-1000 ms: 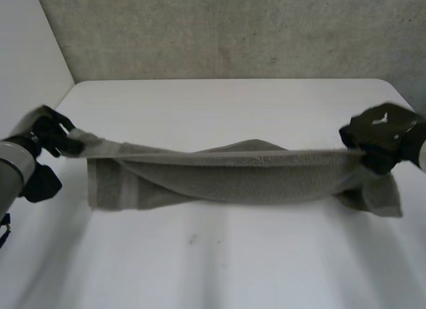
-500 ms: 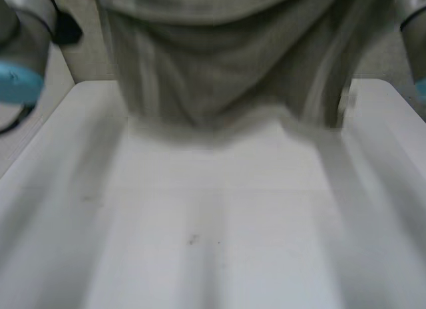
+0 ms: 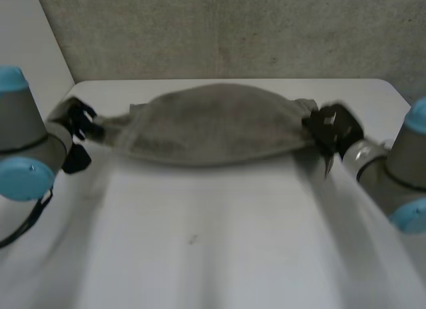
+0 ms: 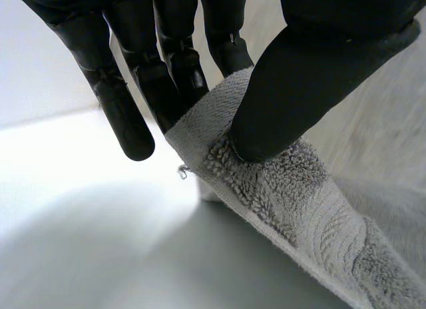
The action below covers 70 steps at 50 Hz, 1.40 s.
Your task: Fold the towel.
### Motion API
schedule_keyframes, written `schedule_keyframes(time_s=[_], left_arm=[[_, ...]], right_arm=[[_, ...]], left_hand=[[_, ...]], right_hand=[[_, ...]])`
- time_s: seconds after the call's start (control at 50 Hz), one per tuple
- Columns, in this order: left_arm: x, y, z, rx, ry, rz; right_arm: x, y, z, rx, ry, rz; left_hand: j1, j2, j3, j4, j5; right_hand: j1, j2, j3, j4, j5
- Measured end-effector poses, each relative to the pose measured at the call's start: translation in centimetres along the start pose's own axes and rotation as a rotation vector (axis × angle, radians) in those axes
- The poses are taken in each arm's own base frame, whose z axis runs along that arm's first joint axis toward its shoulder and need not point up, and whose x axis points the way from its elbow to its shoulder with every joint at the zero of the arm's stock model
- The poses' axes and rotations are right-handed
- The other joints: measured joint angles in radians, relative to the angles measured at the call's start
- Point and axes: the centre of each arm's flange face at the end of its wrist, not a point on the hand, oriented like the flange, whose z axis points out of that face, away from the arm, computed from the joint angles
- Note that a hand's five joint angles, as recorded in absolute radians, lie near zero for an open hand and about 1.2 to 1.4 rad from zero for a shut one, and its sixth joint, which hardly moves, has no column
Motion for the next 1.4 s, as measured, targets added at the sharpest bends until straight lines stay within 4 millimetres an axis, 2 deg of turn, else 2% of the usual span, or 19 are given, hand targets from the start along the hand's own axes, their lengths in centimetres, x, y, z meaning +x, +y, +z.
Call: schedule_keyframes(time_s=[0.08, 0.14, 0.3, 0.38, 0.42, 0.44, 0.46, 0.54, 0.66, 0.74, 0.84, 0.92, 1.08, 1.26, 1.4], left_arm=[[-2.0, 2.0, 0.4, -0.044, -0.047, 0.04], [-3.1, 2.6, 0.5, -0.063, -0.073, 0.077], [-4.1, 2.1, 0.1, -0.067, -0.107, 0.132], [-4.0, 1.6, -0.4, -0.058, -0.103, 0.133], [-3.8, 1.3, -0.8, -0.05, -0.095, 0.133], [-3.7, 1.2, -0.9, -0.049, -0.093, 0.134], [-3.6, 1.1, -1.1, -0.046, -0.088, 0.136], [-3.1, 0.6, -1.8, -0.036, -0.071, 0.157], [-2.6, 0.3, -2.8, -0.036, -0.037, 0.232], [-2.3, 0.7, -3.6, -0.072, 0.026, 0.314], [-1.8, 2.1, -4.7, -0.139, 0.149, 0.429], [-1.7, 4.0, -5.7, -0.193, 0.282, 0.558], [-2.3, 6.2, -6.3, -0.205, 0.375, 0.732], [-2.4, 7.0, -6.0, -0.204, 0.38, 0.76], [-1.0, 7.9, -6.2, -0.205, 0.421, 0.716]], right_arm=[[-2.3, 2.9, -0.8, -0.089, -0.073, -0.02], [-3.1, 3.8, -1.4, -0.123, -0.098, -0.04], [-3.0, 3.0, -2.7, -0.146, -0.117, -0.05], [-3.1, 2.7, -3.3, -0.155, -0.13, -0.042], [-3.2, 2.7, -3.5, -0.161, -0.137, -0.037], [-3.3, 2.7, -3.6, -0.163, -0.139, -0.036], [-3.3, 2.7, -3.7, -0.165, -0.142, -0.034], [-3.4, 2.8, -3.8, -0.169, -0.145, -0.03], [-2.9, 2.0, -4.0, -0.148, -0.124, -0.024], [-2.4, 1.3, -4.0, -0.132, -0.105, 0.006], [-1.7, 0.5, -4.0, -0.115, -0.08, 0.086], [-1.2, -0.3, -4.1, -0.098, -0.062, 0.166], [-0.3, -1.9, -4.6, -0.1, -0.066, 0.235], [0.2, -3.6, -5.3, -0.09, -0.095, 0.316], [0.7, -5.2, -6.0, -0.045, -0.107, 0.397]], left_hand=[[0.0, 0.0, 0.0, 0.0, 0.0], [0.0, 0.0, 0.0, 0.0, 0.0], [0.0, 0.0, 0.0, 0.0, 0.0], [-0.32, -0.349, -0.343, -0.35, -0.31], [-0.704, -0.754, -0.738, -0.751, -0.758], [-0.818, -0.864, -0.83, -0.842, -0.836], [-0.911, -0.932, -0.931, -0.931, -0.901], [-0.998, -1.026, -1.023, -1.025, -0.984], [-1.015, -1.045, -1.042, -1.046, -0.995], [-1.015, -1.045, -1.042, -1.046, -0.998], [-1.015, -1.044, -1.042, -1.046, -0.999], [-1.015, -1.043, -1.04, -1.044, -0.999], [-1.011, -1.026, -1.025, -1.028, -0.999], [-0.997, -1.017, -1.016, -1.019, -0.997], [-0.997, -1.014, -1.013, -1.018, -0.995]], right_hand=[[0.0, 0.0, 0.0, 0.0, 0.0], [0.0, 0.0, 0.0, 0.0, 0.0], [0.0, 0.0, 0.0, 0.0, 0.0], [0.0, 0.0, 0.0, 0.0, 0.0], [0.0, 0.0, 0.0, 0.0, 0.0], [0.0, 0.0, 0.0, 0.0, 0.0], [0.0, 0.0, 0.0, 0.0, 0.0], [0.0, 0.0, 0.0, 0.0, 0.0], [0.0, 0.0, 0.0, 0.0, 0.0], [0.0, 0.0, 0.0, 0.0, 0.0], [0.0, 0.0, 0.0, 0.0, 0.0], [0.0, 0.0, 0.0, 0.0, 0.0], [0.0, 0.0, 0.0, 0.0, 0.0], [0.0, 0.0, 0.0, 0.0, 0.0], [0.0, 0.0, 0.0, 0.0, 0.0]])
